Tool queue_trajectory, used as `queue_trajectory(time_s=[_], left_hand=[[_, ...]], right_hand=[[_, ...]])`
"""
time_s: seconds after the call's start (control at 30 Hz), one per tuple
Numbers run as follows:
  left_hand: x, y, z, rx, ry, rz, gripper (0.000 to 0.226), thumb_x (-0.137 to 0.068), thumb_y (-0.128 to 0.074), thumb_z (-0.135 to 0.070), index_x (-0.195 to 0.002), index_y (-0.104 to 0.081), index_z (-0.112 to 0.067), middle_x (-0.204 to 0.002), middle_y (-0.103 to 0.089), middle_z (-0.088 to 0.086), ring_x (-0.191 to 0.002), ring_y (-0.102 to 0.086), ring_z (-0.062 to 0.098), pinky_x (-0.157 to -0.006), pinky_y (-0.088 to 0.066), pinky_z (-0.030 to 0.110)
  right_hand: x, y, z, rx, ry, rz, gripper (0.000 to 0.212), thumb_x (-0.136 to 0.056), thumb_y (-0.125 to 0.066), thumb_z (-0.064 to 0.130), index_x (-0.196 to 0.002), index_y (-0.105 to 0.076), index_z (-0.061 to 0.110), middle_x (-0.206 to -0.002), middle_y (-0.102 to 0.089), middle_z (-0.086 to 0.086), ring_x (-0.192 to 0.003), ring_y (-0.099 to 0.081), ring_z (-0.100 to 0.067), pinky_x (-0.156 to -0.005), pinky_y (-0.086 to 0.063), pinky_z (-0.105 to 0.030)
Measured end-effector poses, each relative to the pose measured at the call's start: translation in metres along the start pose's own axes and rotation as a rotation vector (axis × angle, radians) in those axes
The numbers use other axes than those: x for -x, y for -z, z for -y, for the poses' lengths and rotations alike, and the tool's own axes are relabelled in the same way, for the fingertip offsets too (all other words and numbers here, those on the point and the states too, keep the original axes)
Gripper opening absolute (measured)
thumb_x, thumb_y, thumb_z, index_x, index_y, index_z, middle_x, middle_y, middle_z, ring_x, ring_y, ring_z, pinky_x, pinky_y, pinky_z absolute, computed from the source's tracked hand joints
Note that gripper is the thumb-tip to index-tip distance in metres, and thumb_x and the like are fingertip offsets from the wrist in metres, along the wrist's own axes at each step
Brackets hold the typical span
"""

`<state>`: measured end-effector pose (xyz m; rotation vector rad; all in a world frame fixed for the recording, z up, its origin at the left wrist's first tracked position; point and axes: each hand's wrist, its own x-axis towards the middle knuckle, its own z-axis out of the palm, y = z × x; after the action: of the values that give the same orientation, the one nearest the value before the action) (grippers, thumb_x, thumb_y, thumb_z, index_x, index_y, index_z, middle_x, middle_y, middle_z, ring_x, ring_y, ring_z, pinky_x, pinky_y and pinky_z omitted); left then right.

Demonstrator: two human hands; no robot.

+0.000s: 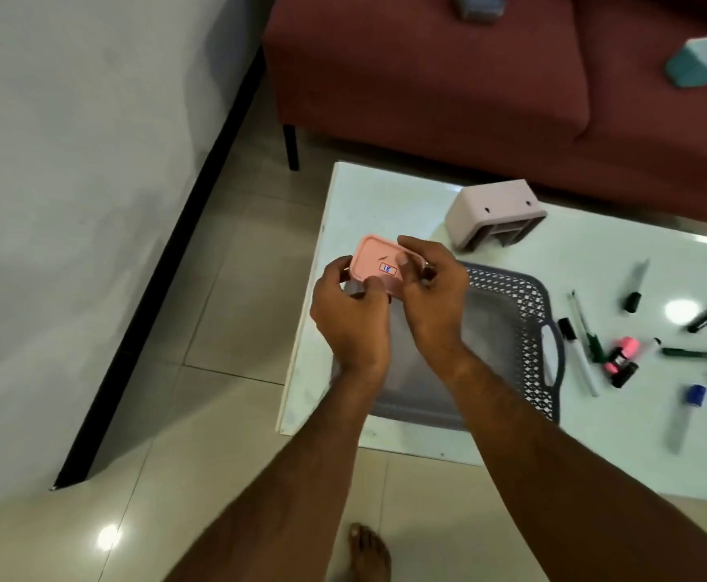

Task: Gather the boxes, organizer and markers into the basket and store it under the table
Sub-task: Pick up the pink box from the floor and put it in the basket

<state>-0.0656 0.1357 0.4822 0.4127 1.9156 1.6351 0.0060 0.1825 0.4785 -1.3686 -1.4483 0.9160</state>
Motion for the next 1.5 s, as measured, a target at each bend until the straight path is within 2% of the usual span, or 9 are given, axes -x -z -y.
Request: queue_trajectory(time_s=[0.1, 0.33, 0.53, 0.67, 0.9, 1.07, 1.17, 1.3, 1.5], left_hand=[[0.024, -0.035, 0.014, -0.065, 0.08, 0.013, 0.039, -0.075, -0.064, -0.02, -0.113, -0.072, -0.019, -0.108, -0.076, 0.002, -0.097, -0.074, 0.023, -0.081, -0.065, 0.047], [0.017, -0.053, 0.05, -0.261, 0.253, -0.077, 0.034, -0.084, -0.063, -0.002, -0.118, -0.069, -0.007, -0.113, -0.075, 0.015, -0.104, -0.072, 0.033, -0.091, -0.06, 0.045], [0.001, -0.062, 0.063, -0.408, 0.182, -0.099, 0.038, -0.086, -0.063, 0.004, -0.123, -0.065, -0.002, -0.123, -0.07, 0.019, -0.115, -0.067, 0.036, -0.099, -0.055, 0.044], [-0.005, -0.063, 0.067, -0.49, 0.136, -0.089, 0.041, -0.089, -0.062, 0.003, -0.13, -0.06, -0.002, -0.129, -0.066, 0.018, -0.122, -0.063, 0.037, -0.104, -0.051, 0.048], [-0.01, -0.065, 0.068, -0.543, 0.063, -0.027, 0.044, -0.092, -0.056, 0.004, -0.136, -0.056, -0.003, -0.134, -0.063, 0.018, -0.126, -0.059, 0.036, -0.105, -0.05, 0.047], [-0.015, -0.066, 0.067, -0.579, 0.062, 0.009, 0.043, -0.095, -0.055, 0.003, -0.137, -0.055, -0.005, -0.133, -0.063, 0.017, -0.125, -0.059, 0.035, -0.104, -0.05, 0.045], [-0.018, -0.063, 0.067, -0.593, 0.053, 0.017, 0.041, -0.095, -0.055, 0.003, -0.135, -0.057, -0.007, -0.13, -0.066, 0.017, -0.122, -0.061, 0.035, -0.099, -0.05, 0.042], [-0.02, -0.06, 0.062, -0.57, 0.089, 0.031, 0.046, -0.095, -0.059, 0.0, -0.14, -0.054, -0.009, -0.133, -0.065, 0.016, -0.125, -0.061, 0.036, -0.104, -0.052, 0.047], [-0.021, -0.065, 0.043, -0.513, 0.254, 0.06, 0.049, -0.099, -0.061, -0.01, -0.146, -0.045, -0.005, -0.142, -0.058, 0.02, -0.128, -0.059, 0.038, -0.107, -0.051, 0.049]], right_hand=[[-0.006, 0.028, -0.031, 0.012, -0.084, -0.062, 0.021, -0.091, -0.07, 0.004, -0.109, -0.075, 0.013, -0.109, -0.072, -0.005, -0.1, -0.071, -0.018, -0.083, -0.063, -0.04], [-0.012, 0.017, -0.075, 0.031, -0.301, 0.048, 0.032, -0.087, -0.066, -0.011, -0.116, -0.07, 0.001, -0.1, -0.071, -0.003, -0.095, -0.069, -0.018, -0.088, -0.058, -0.031], [-0.014, 0.009, -0.083, 0.057, -0.253, 0.12, 0.036, -0.079, -0.058, -0.018, -0.101, -0.075, 0.006, -0.085, -0.07, 0.009, -0.077, -0.065, 0.0, -0.075, -0.056, -0.017], [-0.015, 0.008, -0.089, 0.098, -0.251, 0.107, 0.034, -0.08, -0.061, -0.013, -0.107, -0.077, 0.002, -0.1, -0.078, -0.009, -0.088, -0.07, -0.014, -0.082, -0.057, -0.026], [-0.016, 0.008, -0.089, 0.185, -0.238, 0.082, 0.036, -0.082, -0.064, -0.011, -0.11, -0.078, 0.007, -0.104, -0.079, -0.008, -0.088, -0.068, -0.008, -0.068, -0.044, 0.004], [-0.02, 0.004, -0.087, 0.227, -0.246, 0.056, 0.037, -0.083, -0.063, -0.009, -0.112, -0.077, 0.008, -0.106, -0.079, -0.008, -0.094, -0.072, -0.015, -0.079, -0.055, -0.014], [-0.021, 0.002, -0.086, 0.245, -0.244, 0.07, 0.036, -0.085, -0.062, -0.009, -0.112, -0.077, 0.009, -0.107, -0.078, -0.008, -0.095, -0.071, -0.014, -0.076, -0.051, -0.006], [-0.022, 0.001, -0.08, 0.271, -0.257, 0.098, 0.034, -0.086, -0.064, -0.007, -0.114, -0.076, 0.009, -0.106, -0.078, -0.01, -0.093, -0.072, -0.02, -0.084, -0.061, -0.034], [-0.019, 0.004, -0.07, 0.361, -0.278, 0.09, 0.024, -0.088, -0.056, 0.001, -0.106, -0.069, 0.01, -0.096, -0.074, -0.012, -0.086, -0.069, -0.03, -0.077, -0.06, -0.05]])
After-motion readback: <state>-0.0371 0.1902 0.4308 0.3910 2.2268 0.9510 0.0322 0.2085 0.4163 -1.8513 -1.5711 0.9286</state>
